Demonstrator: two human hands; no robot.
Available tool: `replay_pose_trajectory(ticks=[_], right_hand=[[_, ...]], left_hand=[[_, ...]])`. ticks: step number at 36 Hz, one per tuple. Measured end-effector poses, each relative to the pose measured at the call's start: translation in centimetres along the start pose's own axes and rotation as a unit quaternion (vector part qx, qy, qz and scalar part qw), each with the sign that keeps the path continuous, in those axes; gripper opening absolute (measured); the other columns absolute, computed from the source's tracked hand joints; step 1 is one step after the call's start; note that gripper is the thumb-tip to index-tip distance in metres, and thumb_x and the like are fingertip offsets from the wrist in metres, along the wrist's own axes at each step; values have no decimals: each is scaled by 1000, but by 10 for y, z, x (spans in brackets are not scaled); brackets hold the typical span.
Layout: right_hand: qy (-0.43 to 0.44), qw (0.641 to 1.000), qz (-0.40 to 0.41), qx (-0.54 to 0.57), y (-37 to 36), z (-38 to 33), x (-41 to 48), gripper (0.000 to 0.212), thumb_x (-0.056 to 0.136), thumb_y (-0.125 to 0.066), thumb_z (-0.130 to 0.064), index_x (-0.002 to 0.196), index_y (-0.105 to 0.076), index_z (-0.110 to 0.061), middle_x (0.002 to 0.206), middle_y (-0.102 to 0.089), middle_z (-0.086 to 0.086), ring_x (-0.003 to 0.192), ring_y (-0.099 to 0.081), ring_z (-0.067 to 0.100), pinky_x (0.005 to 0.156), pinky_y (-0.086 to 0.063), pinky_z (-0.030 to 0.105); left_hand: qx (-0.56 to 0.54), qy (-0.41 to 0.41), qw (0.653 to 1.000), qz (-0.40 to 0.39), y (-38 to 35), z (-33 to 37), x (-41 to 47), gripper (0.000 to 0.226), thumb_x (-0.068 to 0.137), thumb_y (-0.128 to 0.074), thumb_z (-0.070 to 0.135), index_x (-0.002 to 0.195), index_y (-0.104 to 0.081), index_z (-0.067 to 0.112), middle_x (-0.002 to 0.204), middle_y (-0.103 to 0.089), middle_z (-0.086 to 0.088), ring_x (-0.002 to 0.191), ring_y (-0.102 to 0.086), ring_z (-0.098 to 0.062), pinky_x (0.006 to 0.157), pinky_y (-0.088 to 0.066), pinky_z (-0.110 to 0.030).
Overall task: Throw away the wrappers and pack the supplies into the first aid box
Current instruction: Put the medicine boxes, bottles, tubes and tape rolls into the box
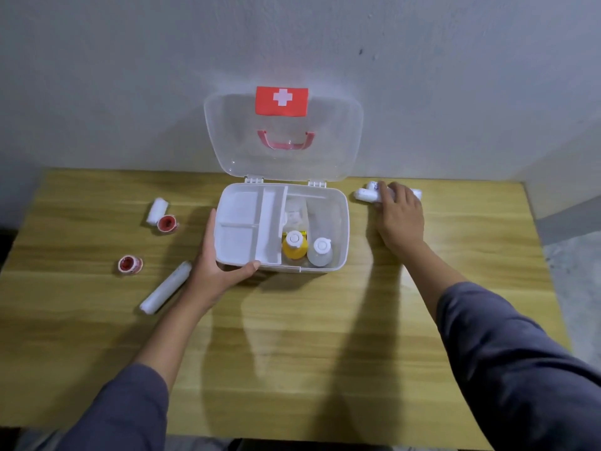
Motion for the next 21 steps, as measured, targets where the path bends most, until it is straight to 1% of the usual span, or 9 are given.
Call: replay_pose_trajectory(ticks=[2, 4, 7, 9, 12, 14, 16, 19, 21], right_hand=[[-17, 1000, 5, -6, 3, -1, -4, 38, 87, -51, -9, 126, -51, -9, 116, -57, 19, 109, -51, 37, 92, -38, 43], [-37, 999, -2, 0, 3, -5, -14, 36, 86, -53, -9, 122, -54, -10, 112, -59, 19, 106, -52, 38, 90, -39, 44], [-63, 998, -28, -2, -1, -11, -34, 33, 86, -53, -12, 120, -55, -8, 110, -58, 20, 103, -51, 39, 87, -37, 44], [-79, 995, -57, -4, -1, -14, -48, 33, 90, -50, -16, 122, -53, -7, 113, -56, 20, 105, -49, 39, 89, -35, 44], [-100, 989, -107, 11, 3, -21, -65, 38, 93, -45, -23, 129, -46, -12, 119, -52, 16, 110, -45, 35, 91, -33, 42], [-119, 985, -92, 81, 15, -27, -68, 38, 92, -46, -19, 130, -45, -12, 118, -51, 16, 110, -44, 36, 90, -35, 42], [-131, 969, -29, 209, 40, -34, -67, 32, 90, -50, -16, 122, -49, -10, 113, -53, 15, 107, -47, 35, 86, -39, 41], [-117, 905, 56, 405, 81, -56, -66, 18, 88, -54, -16, 106, -53, -22, 103, -52, 3, 99, -53, 29, 82, -46, 36], [-105, 868, 72, 480, 99, -73, -66, 16, 84, -54, -23, 97, -50, -32, 98, -53, 5, 91, -56, 26, 78, -50, 32]], left_hand=[[1, 0, 1000, 0, 0, 0, 0, 120, 55, -80, 40, 150, -8, 35, 155, -20, 19, 139, -22, 8, 94, -28, 4], [2, -2, 1000, -1, -1, 0, 0, 117, 61, -81, 30, 151, -7, 33, 154, -19, 19, 139, -22, 6, 93, -28, 6], [-1, -2, 1000, -6, -1, 1, -1, 115, 66, -82, 20, 151, -6, 32, 153, -19, 20, 139, -22, 3, 101, -26, -7], [-1, -1, 1000, -12, -1, 3, -2, 117, 62, -82, 26, 151, -6, 32, 152, -20, 20, 139, -22, 3, 108, -26, -19], [-5, 5, 1000, -21, -2, 5, -2, 124, 53, -81, 41, 151, -6, 32, 153, -20, 19, 139, -23, 3, 112, -25, -25], [-7, -5, 1000, -27, -2, 10, -3, 121, 54, -82, 39, 150, -8, 33, 153, -23, 16, 139, -24, 2, 112, -26, -26], [-5, -15, 999, -32, -3, 13, -4, 120, 54, -81, 41, 149, -9, 36, 152, -25, 17, 139, -25, 2, 111, -27, -26], [-2, -10, 1000, -24, 1, 8, -3, 122, 52, -81, 46, 149, -8, 38, 153, -23, 17, 140, -23, -1, 115, -26, -33], [-1, -15, 1000, -23, 1, 6, -2, 122, 51, -82, 47, 149, -9, 39, 154, -24, 16, 141, -24, -3, 117, -27, -38]])
Point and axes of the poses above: each hand's wrist, its own x-axis towards the middle knuckle, its own y-axis out of the back of the hand, z = x × y, the point moved 9 cm from there along x, towards the middle knuckle
